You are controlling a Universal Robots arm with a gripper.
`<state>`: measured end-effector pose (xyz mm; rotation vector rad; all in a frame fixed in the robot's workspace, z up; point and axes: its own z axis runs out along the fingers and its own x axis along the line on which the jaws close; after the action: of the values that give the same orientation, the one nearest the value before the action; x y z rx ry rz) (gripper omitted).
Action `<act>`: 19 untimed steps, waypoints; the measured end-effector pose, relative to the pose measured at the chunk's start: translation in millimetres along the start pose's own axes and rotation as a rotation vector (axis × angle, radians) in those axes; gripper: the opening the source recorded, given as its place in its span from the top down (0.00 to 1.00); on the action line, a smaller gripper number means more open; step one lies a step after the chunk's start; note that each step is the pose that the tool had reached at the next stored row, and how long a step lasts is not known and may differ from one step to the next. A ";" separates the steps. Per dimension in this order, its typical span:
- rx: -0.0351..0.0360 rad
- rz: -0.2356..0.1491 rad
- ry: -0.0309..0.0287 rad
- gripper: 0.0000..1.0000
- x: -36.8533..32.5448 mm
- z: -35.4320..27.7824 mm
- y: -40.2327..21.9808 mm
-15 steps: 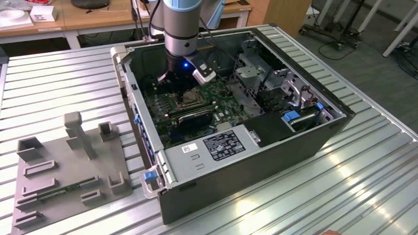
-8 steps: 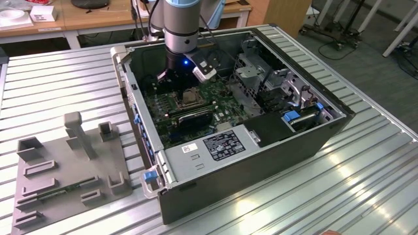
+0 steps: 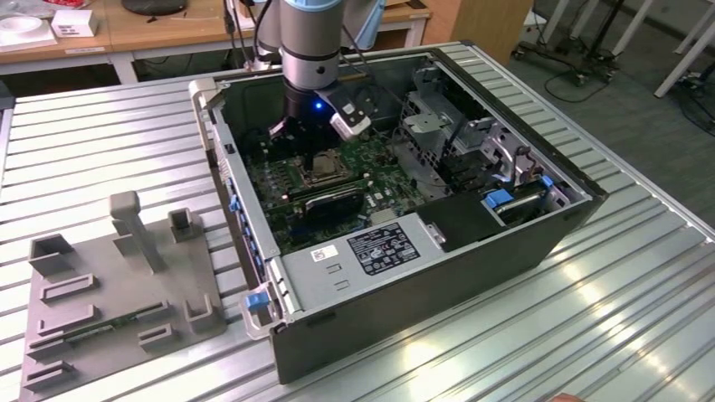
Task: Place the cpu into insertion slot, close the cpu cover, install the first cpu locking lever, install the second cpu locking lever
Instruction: 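Close the cpu cover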
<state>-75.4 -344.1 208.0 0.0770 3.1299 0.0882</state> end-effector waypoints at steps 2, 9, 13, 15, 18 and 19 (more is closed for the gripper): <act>-0.0002 0.000 -0.0002 0.89 -2.8 0.1 0.1; -0.0002 0.000 -0.0002 0.89 -16.1 0.4 0.8; -0.0002 0.000 -0.0002 0.89 -22.0 0.5 1.0; -0.0003 0.000 -0.0002 0.89 -22.3 0.5 1.0; -0.0002 0.000 -0.0002 0.89 -22.4 0.5 1.1; -0.0002 0.000 -0.0003 0.89 -22.5 0.5 1.1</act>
<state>-53.0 -344.0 207.8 0.0773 3.1296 0.0886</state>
